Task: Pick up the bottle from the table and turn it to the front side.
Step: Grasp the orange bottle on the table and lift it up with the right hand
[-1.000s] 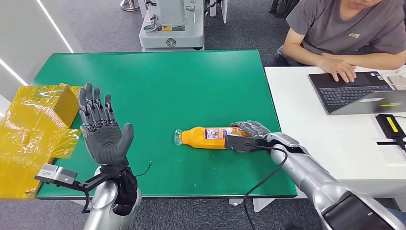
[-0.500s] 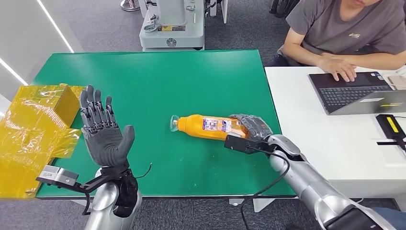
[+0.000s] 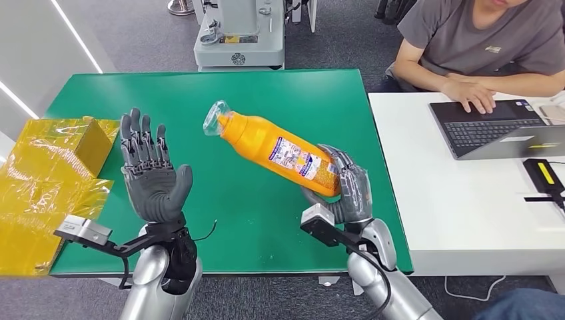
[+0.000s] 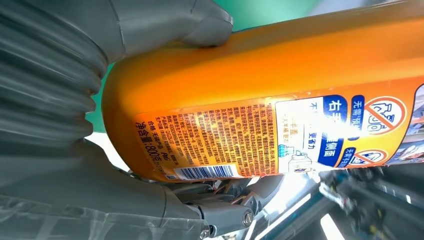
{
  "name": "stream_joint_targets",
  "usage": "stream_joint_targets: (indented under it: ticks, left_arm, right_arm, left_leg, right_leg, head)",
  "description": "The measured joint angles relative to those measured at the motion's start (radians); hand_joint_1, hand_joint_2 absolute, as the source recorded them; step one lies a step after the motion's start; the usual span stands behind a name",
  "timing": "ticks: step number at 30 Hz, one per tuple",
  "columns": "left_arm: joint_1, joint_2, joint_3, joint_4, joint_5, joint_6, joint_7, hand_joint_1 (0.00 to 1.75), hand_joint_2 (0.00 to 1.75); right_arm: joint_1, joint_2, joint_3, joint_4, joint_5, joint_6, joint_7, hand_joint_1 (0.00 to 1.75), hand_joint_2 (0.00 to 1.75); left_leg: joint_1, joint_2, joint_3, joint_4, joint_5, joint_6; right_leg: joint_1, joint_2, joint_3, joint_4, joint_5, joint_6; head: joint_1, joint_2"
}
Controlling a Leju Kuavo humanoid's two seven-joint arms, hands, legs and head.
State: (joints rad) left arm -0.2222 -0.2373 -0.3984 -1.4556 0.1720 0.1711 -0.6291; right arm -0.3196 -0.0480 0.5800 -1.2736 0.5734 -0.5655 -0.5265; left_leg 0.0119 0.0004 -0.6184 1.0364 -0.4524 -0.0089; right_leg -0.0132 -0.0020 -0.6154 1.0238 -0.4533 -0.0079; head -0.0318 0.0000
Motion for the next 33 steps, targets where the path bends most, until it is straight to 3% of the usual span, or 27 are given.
stream_joint_targets:
  ticks: [6, 14, 27, 33]
  left_arm:
    - [-0.016, -0.006, -0.001, 0.034, 0.027, -0.026, 0.03, 0.0, 1.75]
    - [-0.033, -0.006, -0.001, 0.093, 0.05, -0.087, 0.096, 0.0, 1.75]
    - [-0.053, -0.005, -0.001, 0.145, 0.049, -0.139, 0.116, 0.0, 1.75]
    - [-0.052, -0.004, -0.001, 0.146, 0.036, -0.143, 0.121, 0.0, 1.75]
  right_arm:
    - [0.08, 0.042, -0.004, -0.112, 0.02, -0.097, -0.021, 1.75, 1.75]
    - [0.105, 0.054, -0.004, -0.165, 0.021, -0.1, -0.038, 1.75, 1.75]
    - [0.107, 0.051, -0.002, -0.148, 0.062, 0.108, 0.035, 1.75, 1.75]
    - [0.111, 0.051, -0.004, -0.134, 0.091, 0.255, 0.085, 1.75, 1.75]
  left_leg:
    - [0.0, 0.0, 0.0, 0.0, 0.0, 0.0]
    - [0.0, 0.0, 0.0, 0.0, 0.0, 0.0]
    - [0.0, 0.0, 0.0, 0.0, 0.0, 0.0]
    - [0.0, 0.0, 0.0, 0.0, 0.0, 0.0]
  right_leg:
    - [0.0, 0.0, 0.0, 0.0, 0.0, 0.0]
    - [0.0, 0.0, 0.0, 0.0, 0.0, 0.0]
    - [0.0, 0.0, 0.0, 0.0, 0.0, 0.0]
    - [0.0, 0.0, 0.0, 0.0, 0.0, 0.0]
  head:
    - [0.0, 0.0]
    - [0.0, 0.0]
    - [0.0, 0.0]
    - [0.0, 0.0]
